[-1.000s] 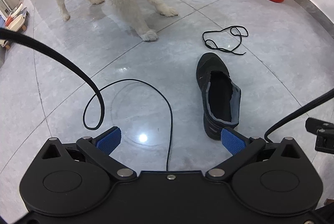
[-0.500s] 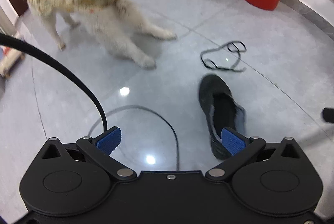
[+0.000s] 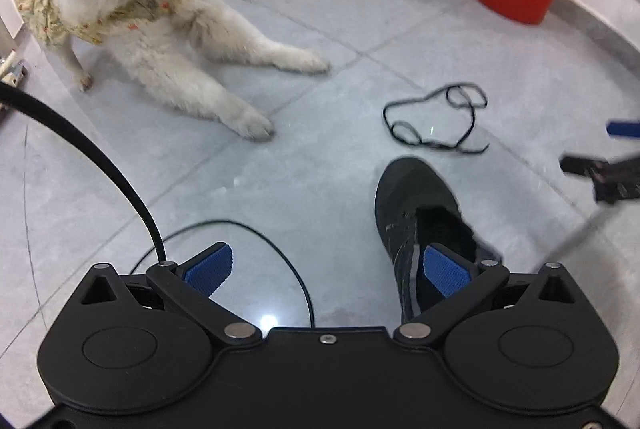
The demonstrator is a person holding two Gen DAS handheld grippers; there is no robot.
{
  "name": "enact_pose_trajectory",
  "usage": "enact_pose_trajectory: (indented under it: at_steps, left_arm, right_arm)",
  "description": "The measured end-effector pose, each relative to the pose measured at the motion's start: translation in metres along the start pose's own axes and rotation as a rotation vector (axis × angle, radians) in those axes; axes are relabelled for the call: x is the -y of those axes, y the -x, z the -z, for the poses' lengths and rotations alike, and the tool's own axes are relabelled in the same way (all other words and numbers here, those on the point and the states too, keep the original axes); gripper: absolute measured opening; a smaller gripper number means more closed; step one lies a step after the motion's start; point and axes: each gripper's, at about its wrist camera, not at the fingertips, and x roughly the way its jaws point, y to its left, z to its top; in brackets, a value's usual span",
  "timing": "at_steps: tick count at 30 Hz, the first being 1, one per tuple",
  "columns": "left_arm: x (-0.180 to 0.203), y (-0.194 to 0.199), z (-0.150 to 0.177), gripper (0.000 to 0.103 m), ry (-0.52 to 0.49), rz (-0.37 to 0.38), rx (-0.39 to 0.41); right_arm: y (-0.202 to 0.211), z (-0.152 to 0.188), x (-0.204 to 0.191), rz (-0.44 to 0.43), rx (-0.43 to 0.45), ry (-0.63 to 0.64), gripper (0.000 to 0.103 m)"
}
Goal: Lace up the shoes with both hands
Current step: 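Move the right gripper toward the loose black shoelace on the floor, then close the right gripper on one end of the black shoelace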
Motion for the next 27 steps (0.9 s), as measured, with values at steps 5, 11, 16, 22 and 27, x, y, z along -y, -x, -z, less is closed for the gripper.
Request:
enact_pose_trajectory:
  at_steps: [5, 11, 16, 22, 27]
  left_arm:
    - [0.003, -0.021, 0.001, 0.103, -0.003, -0.014, -0.001]
    - [0.001, -0.025, 0.009, 0.103, -0.004, -0.005, 0.011]
    - [0.000, -0.029, 0.014, 0.103, -0.003, -0.004, -0.006]
    - [-0.001, -0.030, 0.021, 0.103, -0.007, -0.005, -0.019]
    - [-0.003, -0.028, 0.022, 0.103, 0.001, 0.004, -0.015]
  right_arm:
    - [-0.060, -0.002, 0.009, -0.012, -0.046, -0.007, 0.103]
    - [-0.117, -0.016, 0.018, 0.001, -0.173, -0.166, 0.101]
    - [-0.144, -0.027, 0.024, -0.001, -0.282, -0.339, 0.095]
    - [-0.167, -0.031, 0.026, 0.011, -0.382, -0.481, 0.079]
    - [-0.176, -0.029, 0.030, 0.009, -0.431, -0.556, 0.071]
